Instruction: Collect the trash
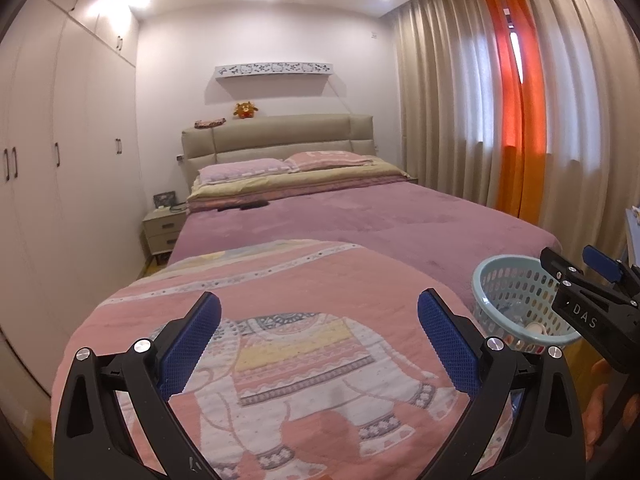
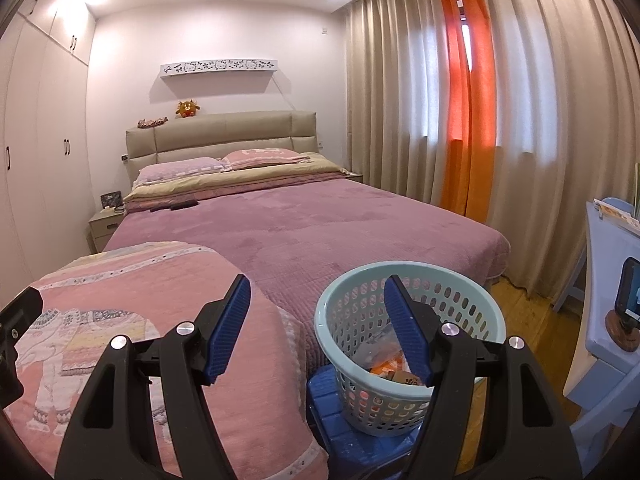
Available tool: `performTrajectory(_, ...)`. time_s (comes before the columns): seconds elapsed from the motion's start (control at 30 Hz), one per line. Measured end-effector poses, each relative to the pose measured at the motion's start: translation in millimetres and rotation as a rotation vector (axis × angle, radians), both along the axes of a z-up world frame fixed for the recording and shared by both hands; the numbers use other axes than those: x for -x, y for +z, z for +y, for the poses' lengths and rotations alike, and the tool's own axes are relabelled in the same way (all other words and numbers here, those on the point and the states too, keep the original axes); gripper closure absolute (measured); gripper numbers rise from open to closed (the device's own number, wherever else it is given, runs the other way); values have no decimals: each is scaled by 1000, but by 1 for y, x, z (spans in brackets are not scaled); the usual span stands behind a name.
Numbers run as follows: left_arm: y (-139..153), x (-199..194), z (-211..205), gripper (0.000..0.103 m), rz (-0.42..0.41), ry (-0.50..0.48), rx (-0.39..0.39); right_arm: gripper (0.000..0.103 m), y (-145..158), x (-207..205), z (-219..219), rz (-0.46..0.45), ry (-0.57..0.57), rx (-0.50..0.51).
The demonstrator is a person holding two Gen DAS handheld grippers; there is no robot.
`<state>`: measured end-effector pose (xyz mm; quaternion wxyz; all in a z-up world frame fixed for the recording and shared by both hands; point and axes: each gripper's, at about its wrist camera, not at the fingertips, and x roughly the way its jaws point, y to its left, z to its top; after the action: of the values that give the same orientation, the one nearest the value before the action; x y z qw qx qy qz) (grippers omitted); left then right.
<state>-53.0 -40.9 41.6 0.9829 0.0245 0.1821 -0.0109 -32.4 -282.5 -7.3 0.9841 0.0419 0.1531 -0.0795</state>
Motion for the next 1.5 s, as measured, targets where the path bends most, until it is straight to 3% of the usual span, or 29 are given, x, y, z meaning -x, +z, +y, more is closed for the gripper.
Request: performTrajectory(1.5,-1,0,6,8,5,36,-4,37,2,0,14,12,47,4)
